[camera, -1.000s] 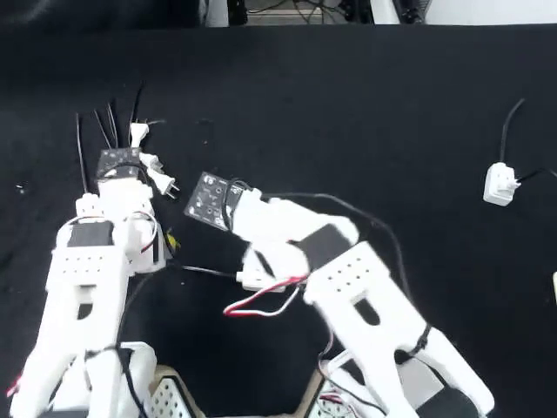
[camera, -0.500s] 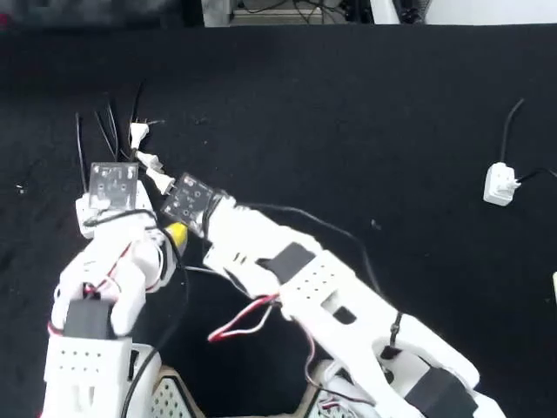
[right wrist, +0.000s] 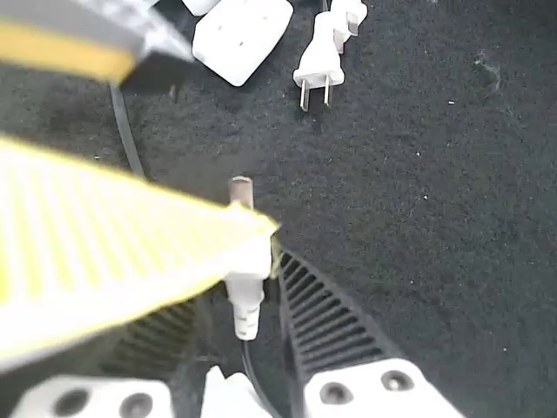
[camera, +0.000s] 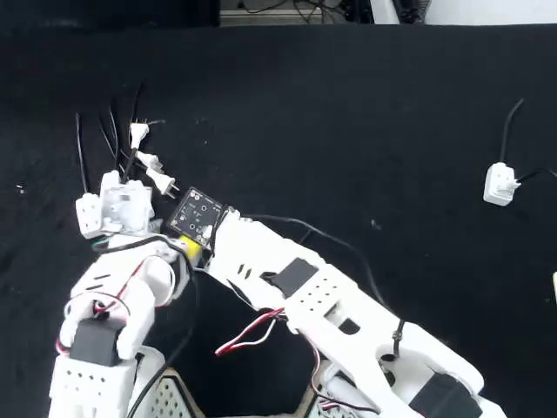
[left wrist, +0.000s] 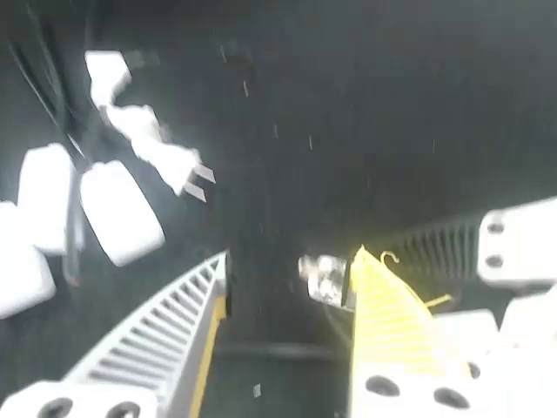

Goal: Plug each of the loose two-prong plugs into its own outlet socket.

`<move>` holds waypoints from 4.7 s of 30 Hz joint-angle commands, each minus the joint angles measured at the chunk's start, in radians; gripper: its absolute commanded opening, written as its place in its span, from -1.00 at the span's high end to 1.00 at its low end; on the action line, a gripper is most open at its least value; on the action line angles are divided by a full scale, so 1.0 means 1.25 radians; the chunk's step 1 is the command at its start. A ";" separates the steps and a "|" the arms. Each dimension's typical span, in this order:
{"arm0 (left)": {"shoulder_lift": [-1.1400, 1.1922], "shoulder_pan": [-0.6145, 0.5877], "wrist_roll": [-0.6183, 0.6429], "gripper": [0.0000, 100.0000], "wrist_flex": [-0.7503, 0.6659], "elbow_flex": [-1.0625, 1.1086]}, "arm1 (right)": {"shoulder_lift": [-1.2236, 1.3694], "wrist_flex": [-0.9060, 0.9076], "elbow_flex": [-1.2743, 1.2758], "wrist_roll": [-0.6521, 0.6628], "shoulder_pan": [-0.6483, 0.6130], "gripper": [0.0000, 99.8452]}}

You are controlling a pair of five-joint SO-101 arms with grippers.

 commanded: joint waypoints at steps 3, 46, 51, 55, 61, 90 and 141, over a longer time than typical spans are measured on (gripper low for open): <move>-0.011 -0.007 -0.043 0.54 -0.039 0.047 | -0.040 -0.015 -0.014 -0.010 -0.009 0.98; -0.012 -0.175 0.025 0.54 -0.083 0.017 | -0.245 0.160 -0.012 -0.048 0.000 0.98; -0.005 -0.085 0.039 0.54 -0.135 0.037 | -0.246 0.162 -0.012 -0.048 -0.032 0.98; -0.011 -0.044 -0.006 0.54 -0.184 0.118 | -0.253 0.163 -0.018 -0.049 -0.034 0.98; -0.011 -0.044 -0.020 0.54 -0.196 0.148 | -0.253 0.162 -0.025 -0.049 -0.037 0.98; -0.012 -0.188 -0.055 0.54 -0.162 0.131 | -0.241 0.304 -0.094 -0.082 0.109 0.98; -0.012 -0.245 -0.144 0.54 -0.048 0.192 | 0.444 0.755 -0.634 -0.004 0.341 0.98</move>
